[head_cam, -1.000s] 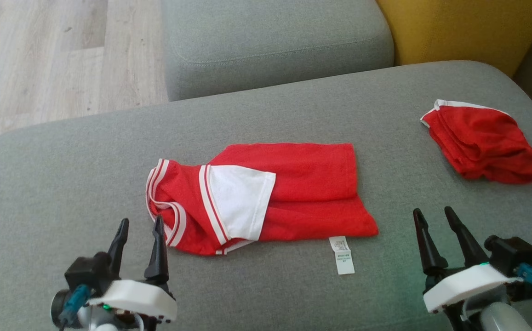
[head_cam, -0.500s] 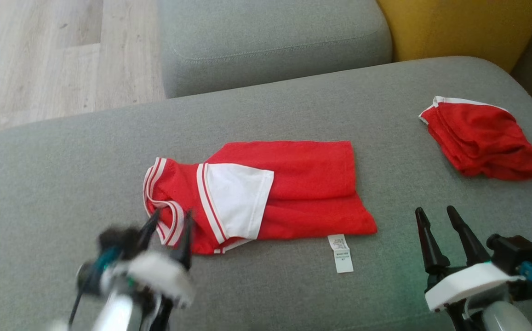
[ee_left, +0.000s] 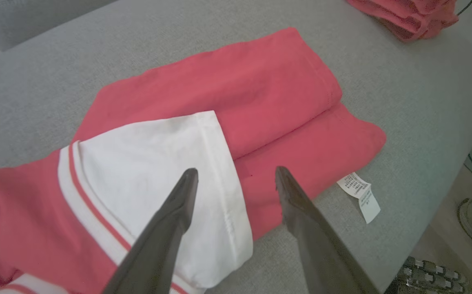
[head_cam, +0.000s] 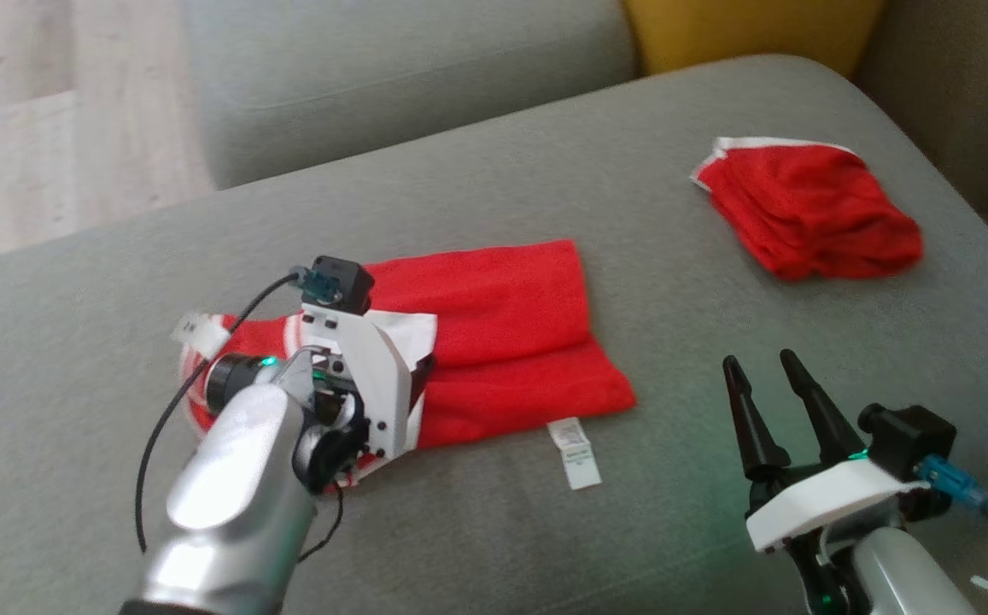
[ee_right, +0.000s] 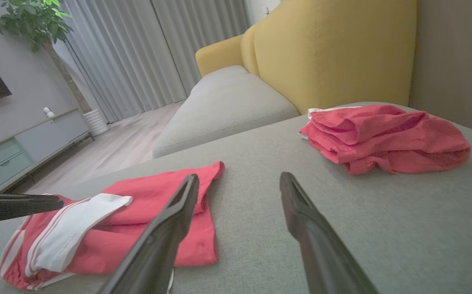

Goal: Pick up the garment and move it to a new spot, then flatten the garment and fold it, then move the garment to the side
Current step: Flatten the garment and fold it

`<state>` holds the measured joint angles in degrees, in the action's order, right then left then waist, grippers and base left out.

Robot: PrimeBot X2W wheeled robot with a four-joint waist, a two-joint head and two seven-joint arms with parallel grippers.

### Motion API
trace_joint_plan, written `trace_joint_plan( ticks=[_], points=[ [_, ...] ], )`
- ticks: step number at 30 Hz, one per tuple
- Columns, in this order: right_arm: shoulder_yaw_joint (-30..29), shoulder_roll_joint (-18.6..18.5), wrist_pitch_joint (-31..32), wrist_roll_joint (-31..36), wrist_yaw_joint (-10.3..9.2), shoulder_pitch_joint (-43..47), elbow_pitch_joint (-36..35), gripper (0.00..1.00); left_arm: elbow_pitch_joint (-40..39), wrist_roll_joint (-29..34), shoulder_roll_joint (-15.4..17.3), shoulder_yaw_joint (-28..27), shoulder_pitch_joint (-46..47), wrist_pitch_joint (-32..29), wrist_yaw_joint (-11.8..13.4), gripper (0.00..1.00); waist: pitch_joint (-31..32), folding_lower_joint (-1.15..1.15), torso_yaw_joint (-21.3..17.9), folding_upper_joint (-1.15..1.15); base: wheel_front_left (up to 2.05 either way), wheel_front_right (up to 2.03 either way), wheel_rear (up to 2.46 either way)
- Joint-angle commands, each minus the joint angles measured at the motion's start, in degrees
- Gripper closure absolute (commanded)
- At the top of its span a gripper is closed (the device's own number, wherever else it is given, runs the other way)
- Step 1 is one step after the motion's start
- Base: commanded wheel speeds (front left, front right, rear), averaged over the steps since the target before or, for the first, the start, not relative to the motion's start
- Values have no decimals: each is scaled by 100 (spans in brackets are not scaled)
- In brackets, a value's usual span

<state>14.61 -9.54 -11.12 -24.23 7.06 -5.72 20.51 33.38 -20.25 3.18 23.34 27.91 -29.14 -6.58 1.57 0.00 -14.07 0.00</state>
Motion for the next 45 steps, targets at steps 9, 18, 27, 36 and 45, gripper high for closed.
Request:
trace_joint_plan(
  ticks=[9, 18, 27, 36, 45],
  points=[
    [359, -60, -170, -177, 43, -587, 25, 0, 1456, -9, 31, -199, 1473, 185, 164, 0, -352, 0, -674, 0, 0, 0, 0],
    [539, -4, -291, -345, 43, -875, 176, 0, 2527, 117, 49, -5, 2155, 339, 167, 0, -685, 0, -974, 0, 0, 0, 0],
    [618, -22, -368, -465, 43, -1022, 347, 0, 3395, 188, 107, 99, 2483, 481, 261, 0, -797, 0, -1061, 0, 0, 0, 0],
    [667, -44, -384, -494, 43, -1089, 448, 0, 3767, 162, 107, 191, 2618, 599, 195, 31, -805, 0, -1000, 0, 0, 0, 0],
    [677, -22, -386, -505, 43, -1117, 427, 0, 3896, 95, 57, 325, 2616, 563, 65, 0, -869, 0, -983, 0, 0, 0, 0]
  ],
)
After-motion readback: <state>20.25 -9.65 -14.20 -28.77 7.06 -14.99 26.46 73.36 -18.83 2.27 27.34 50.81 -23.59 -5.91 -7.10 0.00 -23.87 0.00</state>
